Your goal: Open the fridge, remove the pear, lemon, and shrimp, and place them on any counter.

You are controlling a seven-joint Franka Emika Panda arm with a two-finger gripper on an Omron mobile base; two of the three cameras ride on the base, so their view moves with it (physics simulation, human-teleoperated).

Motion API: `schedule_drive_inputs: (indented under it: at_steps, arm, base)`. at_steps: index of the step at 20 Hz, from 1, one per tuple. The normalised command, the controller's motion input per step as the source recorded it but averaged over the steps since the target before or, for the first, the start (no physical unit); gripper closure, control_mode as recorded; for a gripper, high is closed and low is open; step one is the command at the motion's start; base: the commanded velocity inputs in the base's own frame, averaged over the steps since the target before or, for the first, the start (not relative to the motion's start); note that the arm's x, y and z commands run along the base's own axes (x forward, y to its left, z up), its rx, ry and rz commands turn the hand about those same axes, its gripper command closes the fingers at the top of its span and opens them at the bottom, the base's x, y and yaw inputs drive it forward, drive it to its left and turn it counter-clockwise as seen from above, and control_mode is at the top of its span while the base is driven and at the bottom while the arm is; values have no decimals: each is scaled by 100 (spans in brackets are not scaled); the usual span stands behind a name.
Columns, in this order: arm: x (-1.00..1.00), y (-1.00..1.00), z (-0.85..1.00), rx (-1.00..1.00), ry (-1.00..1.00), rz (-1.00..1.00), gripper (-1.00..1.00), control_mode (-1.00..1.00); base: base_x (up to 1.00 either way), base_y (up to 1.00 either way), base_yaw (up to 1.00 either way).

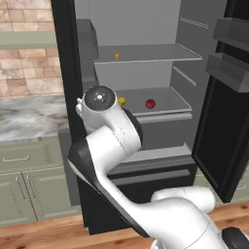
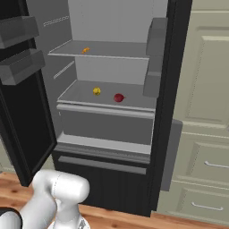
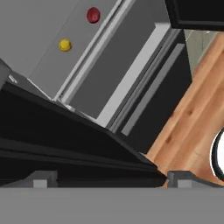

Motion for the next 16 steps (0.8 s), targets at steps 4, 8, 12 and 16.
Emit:
schedule_drive_inputs:
  at_steps: [4, 8, 12, 16]
  arm:
    - [0, -8, 38, -7, 34, 17, -100, -100]
    - [0, -22, 47, -5, 35, 15, -100, -100]
    - [0, -37, 30, -2, 27, 12, -100, -100]
    - [-1, -48, 3, -1, 8, 12, -100, -100]
  base:
    - [0, 0, 0]
    - [0, 0, 0]
    - [0, 0, 0]
    - [0, 0, 0]
